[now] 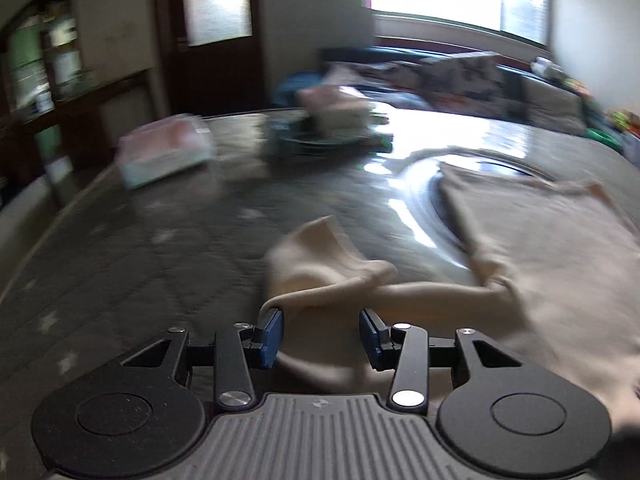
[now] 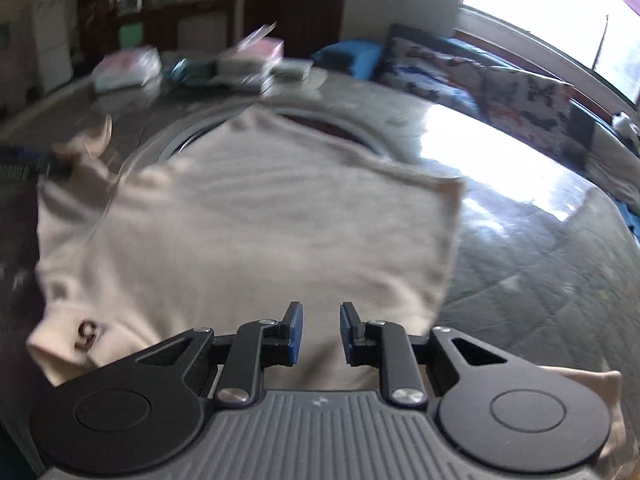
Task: Fold clothes
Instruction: 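Smooth the shirt body with the left gripper while the right gripper releases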
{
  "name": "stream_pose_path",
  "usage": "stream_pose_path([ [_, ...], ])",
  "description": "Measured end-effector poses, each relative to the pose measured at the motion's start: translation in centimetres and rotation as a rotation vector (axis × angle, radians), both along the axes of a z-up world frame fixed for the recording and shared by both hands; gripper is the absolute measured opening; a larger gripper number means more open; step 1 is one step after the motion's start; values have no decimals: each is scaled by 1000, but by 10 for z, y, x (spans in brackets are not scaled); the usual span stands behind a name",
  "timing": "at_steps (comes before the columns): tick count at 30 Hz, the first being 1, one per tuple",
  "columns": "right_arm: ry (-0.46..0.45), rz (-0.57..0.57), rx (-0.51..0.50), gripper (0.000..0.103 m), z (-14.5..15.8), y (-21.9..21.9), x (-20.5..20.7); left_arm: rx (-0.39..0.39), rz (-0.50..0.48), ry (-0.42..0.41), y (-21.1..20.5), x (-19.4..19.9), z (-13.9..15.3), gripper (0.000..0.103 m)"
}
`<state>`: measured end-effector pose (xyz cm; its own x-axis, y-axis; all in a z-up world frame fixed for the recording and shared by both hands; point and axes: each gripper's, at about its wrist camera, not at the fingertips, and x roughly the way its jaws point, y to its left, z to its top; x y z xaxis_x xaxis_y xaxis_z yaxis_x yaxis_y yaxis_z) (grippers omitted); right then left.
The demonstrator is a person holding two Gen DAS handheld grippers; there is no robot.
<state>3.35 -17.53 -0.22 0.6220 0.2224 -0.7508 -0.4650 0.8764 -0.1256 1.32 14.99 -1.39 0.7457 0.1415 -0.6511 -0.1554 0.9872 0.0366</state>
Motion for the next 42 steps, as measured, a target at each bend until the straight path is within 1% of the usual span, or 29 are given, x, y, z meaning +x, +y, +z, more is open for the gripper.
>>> stream_pose_path([
  [2, -17, 21, -33, 20, -3, 8, -4, -15, 83, -8, 14, 1, 0, 45],
  [6, -4, 17, -30, 20, -1, 6, -4, -58, 268, -1, 50, 7, -1, 45],
  [8, 1, 15, -28, 22, -1, 5, -3, -94, 311, -5, 66, 6, 0, 45],
  [9, 2, 16, -29, 22, -1, 6, -2, -100, 322, -10, 71, 5, 1, 45],
  [12, 4, 20, -36, 22, -1, 9, 0, -95, 298, -34, 72, 0, 7, 45],
  [20, 3, 25, -43, 23, 0, 11, 2, -31, 257, -9, 65, 17, 7, 47],
  [22, 1, 33, -37, 23, 2, 13, 0, -14, 246, -2, 63, 22, 6, 44],
  [23, 1, 40, -29, 23, 4, 14, -2, -6, 241, 1, 62, 24, 6, 44],
  [24, 1, 48, -21, 23, 6, 16, -4, -18, 214, -10, 57, 22, 10, 44],
  [27, 6, 91, 5, 23, 11, 26, -11, -68, 91, -34, 31, 12, 21, 45],
  [29, 6, 129, 17, 24, 13, 34, -17, -114, 5, -32, 11, 8, 24, 45],
  [31, 10, 162, 31, 24, 15, 42, -22, -141, -85, -28, -9, 5, 24, 45],
  [34, 26, 214, 49, 24, 15, 54, -31, -104, -175, -15, -38, 6, 18, 45],
  [35, 31, 231, 52, 24, 14, 58, -35, -92, -191, -9, -44, 8, 16, 45],
  [38, 45, 279, 58, 24, 11, 67, -48, -69, -194, 35, -49, 11, 6, 45],
  [40, 56, 316, 52, 24, 8, 73, -59, -27, -183, 38, -51, 7, 0, 45],
  [42, 55, 350, 38, 24, 6, 77, -69, -2, -171, 37, -49, 3, 0, 46],
])
